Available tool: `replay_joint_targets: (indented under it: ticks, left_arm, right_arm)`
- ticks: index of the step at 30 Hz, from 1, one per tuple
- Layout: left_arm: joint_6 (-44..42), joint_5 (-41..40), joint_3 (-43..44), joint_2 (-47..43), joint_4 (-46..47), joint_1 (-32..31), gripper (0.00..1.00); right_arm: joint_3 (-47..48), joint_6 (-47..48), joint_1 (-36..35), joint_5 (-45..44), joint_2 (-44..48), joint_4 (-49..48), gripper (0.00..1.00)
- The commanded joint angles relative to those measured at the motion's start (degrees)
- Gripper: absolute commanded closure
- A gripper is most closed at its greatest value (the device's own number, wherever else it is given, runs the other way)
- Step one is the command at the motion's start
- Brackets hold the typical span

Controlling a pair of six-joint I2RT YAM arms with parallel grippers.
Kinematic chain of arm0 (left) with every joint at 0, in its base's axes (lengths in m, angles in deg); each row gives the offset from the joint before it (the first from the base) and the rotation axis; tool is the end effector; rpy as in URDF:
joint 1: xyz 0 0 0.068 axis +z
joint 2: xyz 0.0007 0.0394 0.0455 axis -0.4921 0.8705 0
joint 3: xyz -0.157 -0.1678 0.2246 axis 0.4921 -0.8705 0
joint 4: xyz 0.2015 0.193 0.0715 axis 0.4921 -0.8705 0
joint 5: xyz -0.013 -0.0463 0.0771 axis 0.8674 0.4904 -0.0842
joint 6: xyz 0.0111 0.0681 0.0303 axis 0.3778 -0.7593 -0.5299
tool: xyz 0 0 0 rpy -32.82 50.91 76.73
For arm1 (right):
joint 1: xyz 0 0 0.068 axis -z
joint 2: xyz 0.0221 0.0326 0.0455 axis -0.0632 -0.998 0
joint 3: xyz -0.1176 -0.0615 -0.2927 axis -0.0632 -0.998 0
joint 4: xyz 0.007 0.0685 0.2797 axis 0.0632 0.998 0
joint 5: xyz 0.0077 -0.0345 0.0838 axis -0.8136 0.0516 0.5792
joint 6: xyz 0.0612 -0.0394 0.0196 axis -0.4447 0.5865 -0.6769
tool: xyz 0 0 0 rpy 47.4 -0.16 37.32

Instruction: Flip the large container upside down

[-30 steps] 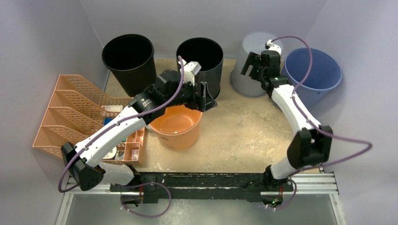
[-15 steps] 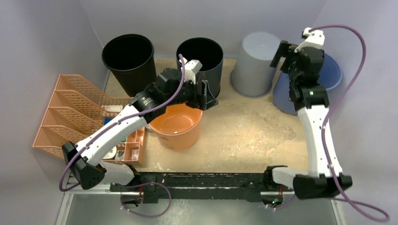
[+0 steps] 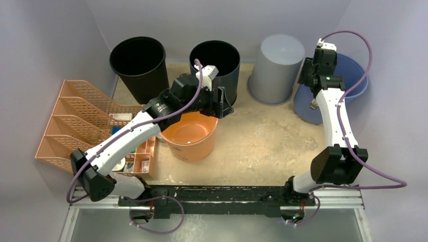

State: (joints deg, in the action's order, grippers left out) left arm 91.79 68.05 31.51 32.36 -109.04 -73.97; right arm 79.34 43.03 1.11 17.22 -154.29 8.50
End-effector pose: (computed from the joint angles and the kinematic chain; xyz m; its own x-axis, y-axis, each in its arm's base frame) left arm 0.2422 -0.2536 0.4310 -0.6723 -0.0554 -0.7382 0.5328 0.6562 -0.5344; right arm 0.3815 -0.0499 0.4314 -0.4228 0.1867 -0.8868 0.4009 0.9161 0.0017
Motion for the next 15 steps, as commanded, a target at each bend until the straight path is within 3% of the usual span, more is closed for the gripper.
replay_joint_targets:
  ticks: [1, 4, 7, 10, 15]
  left_arm:
    - [-1.4, -1.3, 0.8, -1.2, 1.7, 0.0, 0.20]
    - [-1.3, -2.4, 0.2, -2.4, 2.7, 0.0, 0.20]
    - [-1.6, -3.3, 1.7, -2.6, 1.2, 0.0, 0.20]
    - [-1.0, -3.5, 3.3, -2.4, 0.5, 0.0, 0.19]
    - [5.4, -11.1, 4.8, -0.7, -0.5, 0.4, 0.19]
  right_arm:
    - [-0.1, 0.6, -0.1, 1.8, 2.4, -1.9, 0.53]
    - [-0.6, -0.1, -0.1, 2.6, 4.0, -2.5, 0.73]
    - [0.3, -0.6, -0.2, 2.1, 5.9, -0.4, 1.00]
    - [1.8, -3.1, -0.2, 5.1, 8.5, 5.8, 1.00]
    - [-0.3, -5.0, -0.2, 15.0, 16.6, 8.9, 1.00]
